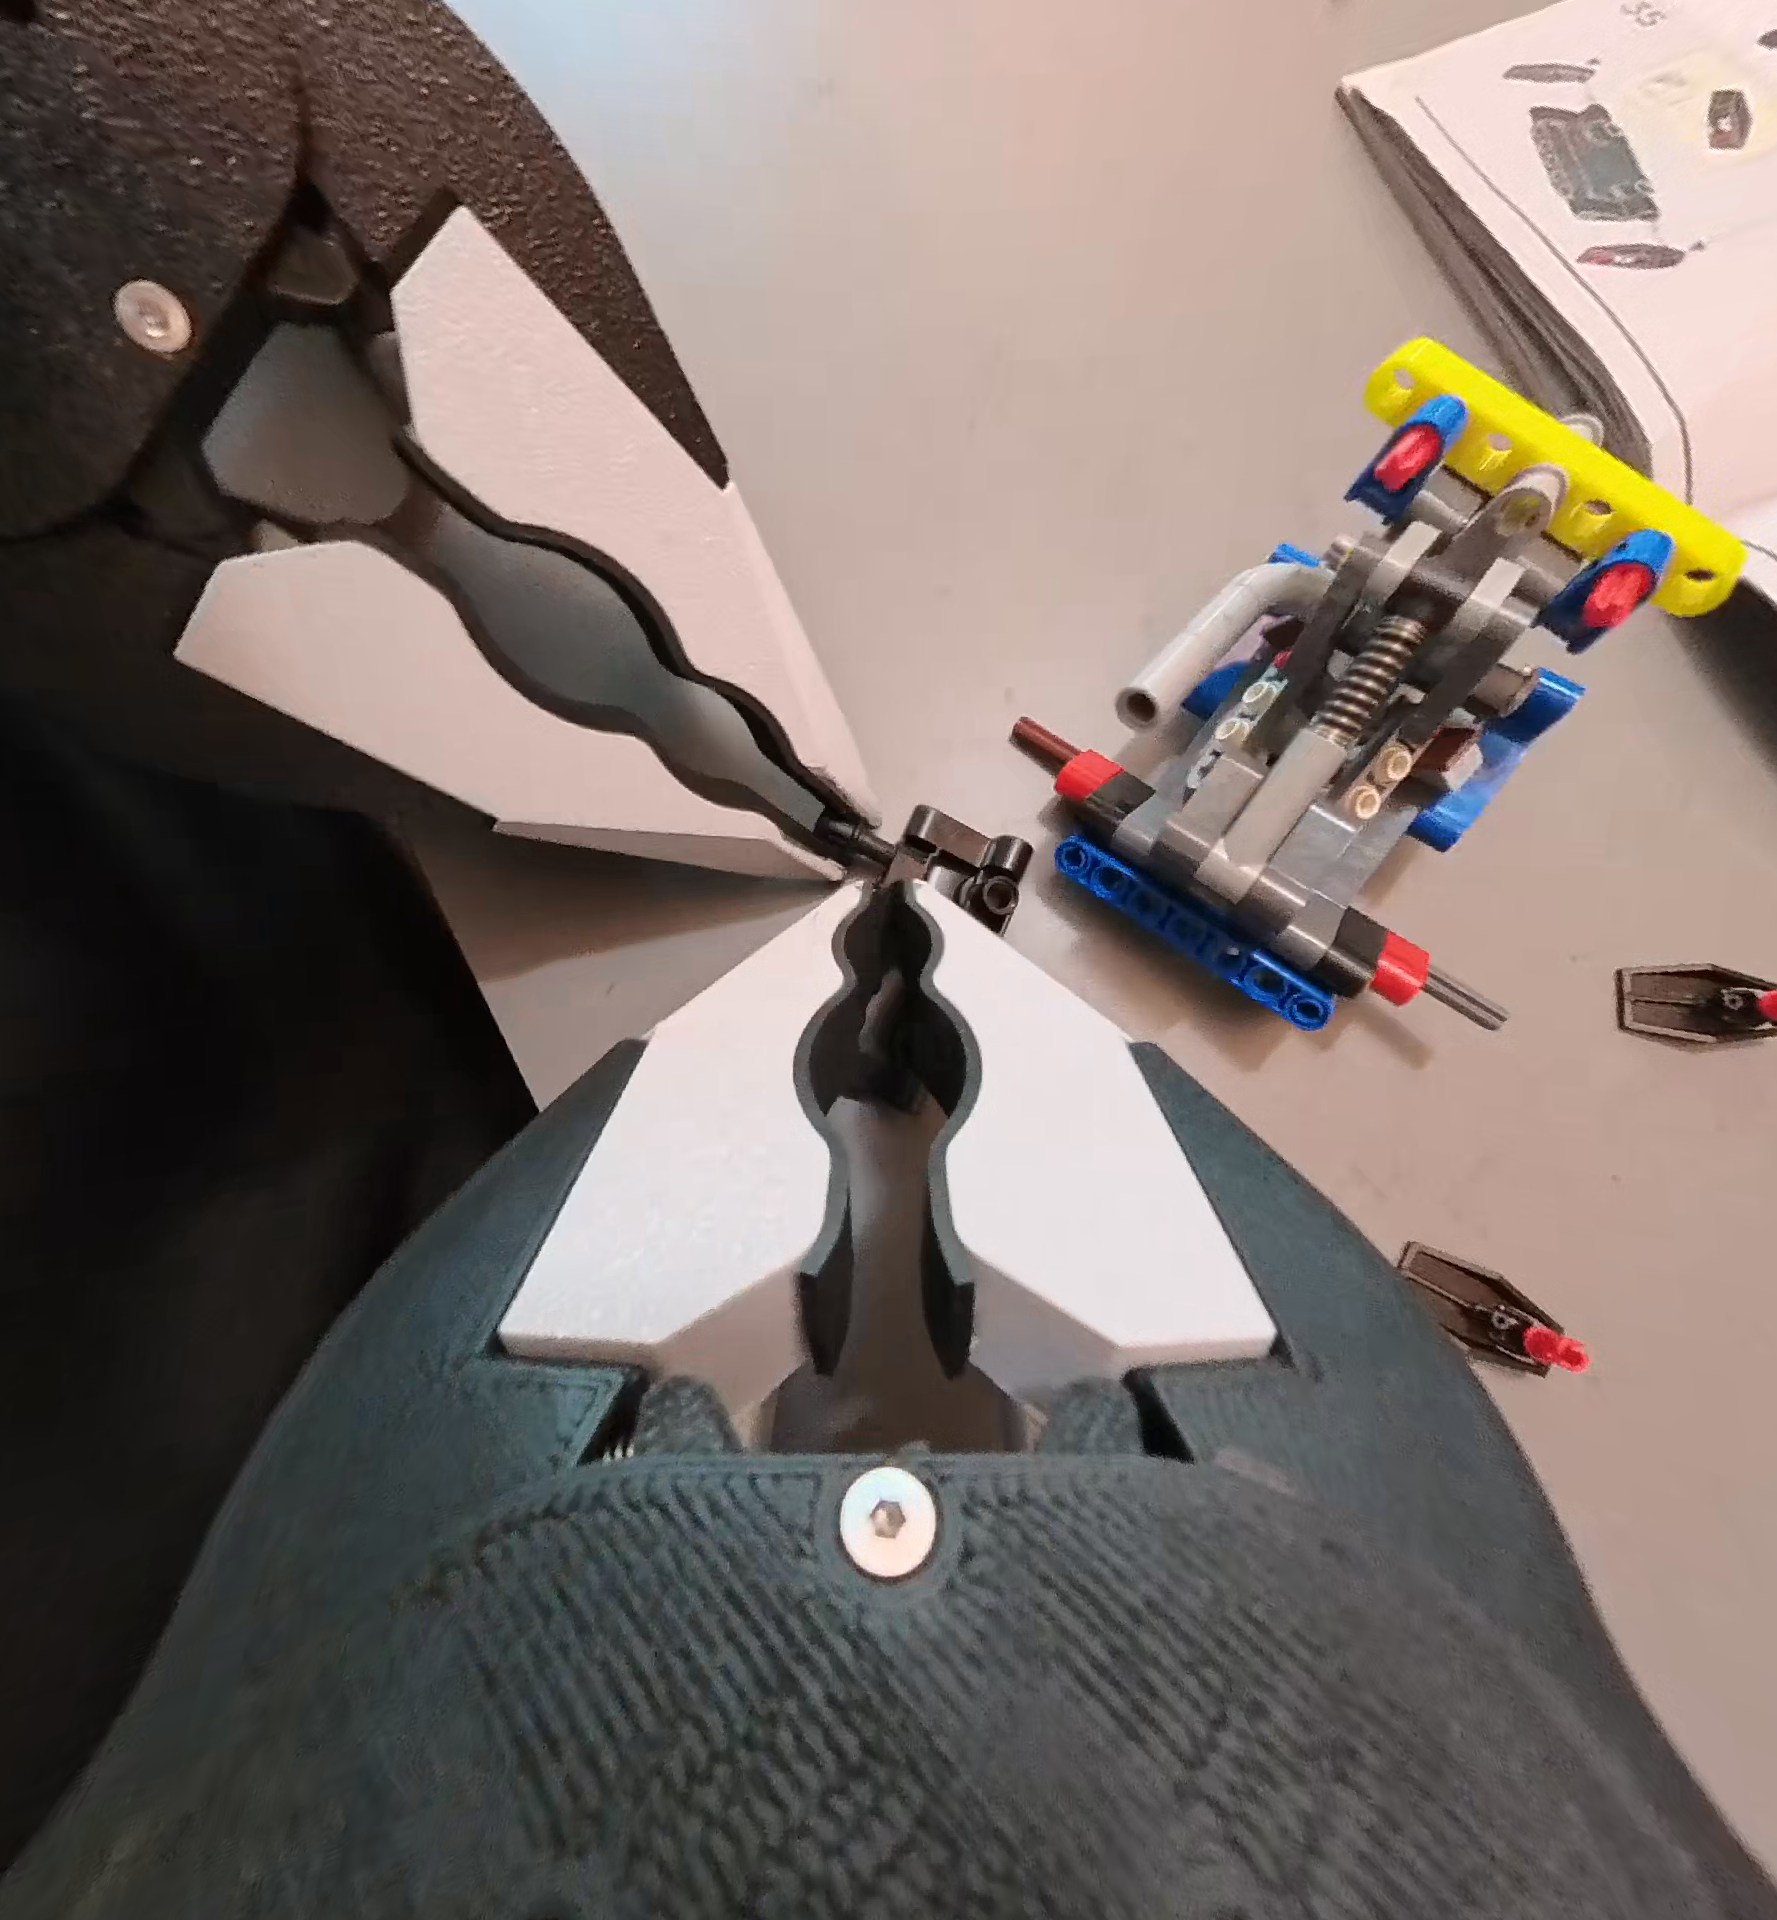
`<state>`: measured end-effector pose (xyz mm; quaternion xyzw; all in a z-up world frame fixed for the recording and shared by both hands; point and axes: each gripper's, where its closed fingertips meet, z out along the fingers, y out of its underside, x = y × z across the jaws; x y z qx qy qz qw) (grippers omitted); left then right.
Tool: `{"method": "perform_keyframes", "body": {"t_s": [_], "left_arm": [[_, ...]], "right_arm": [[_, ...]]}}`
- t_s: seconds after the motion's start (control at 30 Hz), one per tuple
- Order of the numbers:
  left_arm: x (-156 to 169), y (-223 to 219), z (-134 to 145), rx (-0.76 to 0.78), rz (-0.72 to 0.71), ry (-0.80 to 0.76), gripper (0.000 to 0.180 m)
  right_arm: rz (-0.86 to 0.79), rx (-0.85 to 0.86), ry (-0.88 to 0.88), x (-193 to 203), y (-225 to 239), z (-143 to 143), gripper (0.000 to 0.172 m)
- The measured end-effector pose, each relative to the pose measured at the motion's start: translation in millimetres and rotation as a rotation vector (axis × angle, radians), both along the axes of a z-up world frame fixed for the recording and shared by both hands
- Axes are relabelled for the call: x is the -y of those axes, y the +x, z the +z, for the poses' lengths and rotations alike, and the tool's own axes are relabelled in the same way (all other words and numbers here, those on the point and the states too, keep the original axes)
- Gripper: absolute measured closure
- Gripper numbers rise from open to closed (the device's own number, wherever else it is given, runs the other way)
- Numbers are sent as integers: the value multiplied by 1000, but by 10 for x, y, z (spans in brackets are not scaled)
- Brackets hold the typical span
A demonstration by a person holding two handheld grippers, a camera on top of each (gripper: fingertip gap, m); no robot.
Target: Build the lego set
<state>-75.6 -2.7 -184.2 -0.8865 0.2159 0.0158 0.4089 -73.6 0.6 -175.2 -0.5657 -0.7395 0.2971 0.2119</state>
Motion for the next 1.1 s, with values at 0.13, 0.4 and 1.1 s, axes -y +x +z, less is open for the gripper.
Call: {"method": "perform_keyframes", "body": {"t_s": [0.13,0.4,1.1], "left_arm": [[-2,-1,2,7,5,0,177],[1,6,4,-19,5,9,176],[225,170,16,115,-505,-65,158]], "right_arm": [[-30,38,79,-41,41,4,162],[-44,37,36,-6,12,-72,163],[494,-118,10,272,77,-61,164]]}}
